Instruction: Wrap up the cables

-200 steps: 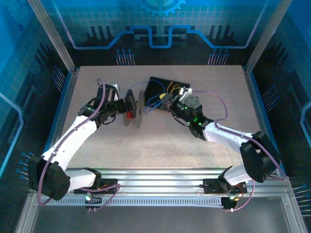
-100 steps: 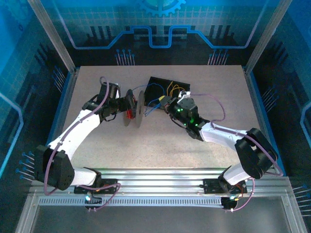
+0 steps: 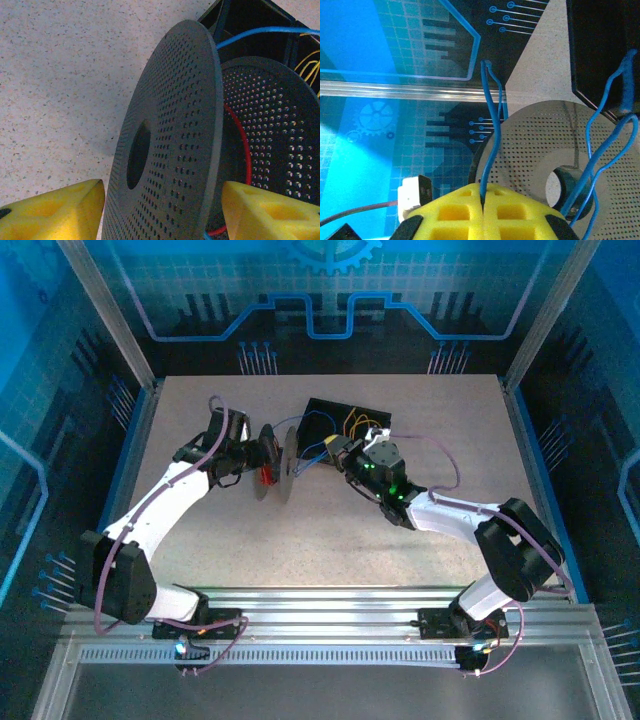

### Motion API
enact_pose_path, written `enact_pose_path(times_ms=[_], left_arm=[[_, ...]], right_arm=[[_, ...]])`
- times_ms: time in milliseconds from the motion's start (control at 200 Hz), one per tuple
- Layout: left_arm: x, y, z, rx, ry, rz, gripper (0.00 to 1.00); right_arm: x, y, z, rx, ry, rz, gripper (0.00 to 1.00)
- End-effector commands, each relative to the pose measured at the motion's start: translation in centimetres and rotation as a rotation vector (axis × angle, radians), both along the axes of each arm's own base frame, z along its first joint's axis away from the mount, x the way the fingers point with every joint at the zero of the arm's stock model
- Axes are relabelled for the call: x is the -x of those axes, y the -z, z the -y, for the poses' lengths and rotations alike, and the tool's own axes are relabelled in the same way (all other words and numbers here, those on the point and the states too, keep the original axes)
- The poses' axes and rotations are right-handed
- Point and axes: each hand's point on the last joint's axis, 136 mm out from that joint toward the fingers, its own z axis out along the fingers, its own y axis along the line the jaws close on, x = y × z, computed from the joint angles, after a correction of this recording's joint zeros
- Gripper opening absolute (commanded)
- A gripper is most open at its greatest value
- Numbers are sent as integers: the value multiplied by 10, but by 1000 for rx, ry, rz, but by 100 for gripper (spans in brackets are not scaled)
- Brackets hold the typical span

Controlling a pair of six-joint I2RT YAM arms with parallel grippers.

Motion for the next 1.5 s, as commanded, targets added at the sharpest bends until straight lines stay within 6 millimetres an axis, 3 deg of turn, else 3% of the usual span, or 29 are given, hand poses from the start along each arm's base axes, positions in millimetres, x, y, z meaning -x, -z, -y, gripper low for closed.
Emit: enact_pose_path(times_ms=[0, 841, 1196, 1356, 1451, 1496], left_arm=[[-6, -9, 0, -4, 18, 22, 64], [-8, -3, 2, 0, 20, 8, 57], [-10, 3, 1, -10, 21, -6, 39], [-10, 9, -1, -38, 24, -25, 21], [-9, 12, -2, -54, 34, -41, 0], [-9, 12, -2, -62, 39, -49, 0]], right_arm=[[6, -16, -3, -47, -10, 38, 0], [16, -28, 6, -61, -12, 64, 0], [14, -18, 9, -49, -5, 41, 0], [12, -12, 11, -40, -2, 29, 0], [9, -9, 13, -29, -2, 23, 0], [8, -7, 14, -21, -5, 18, 0]])
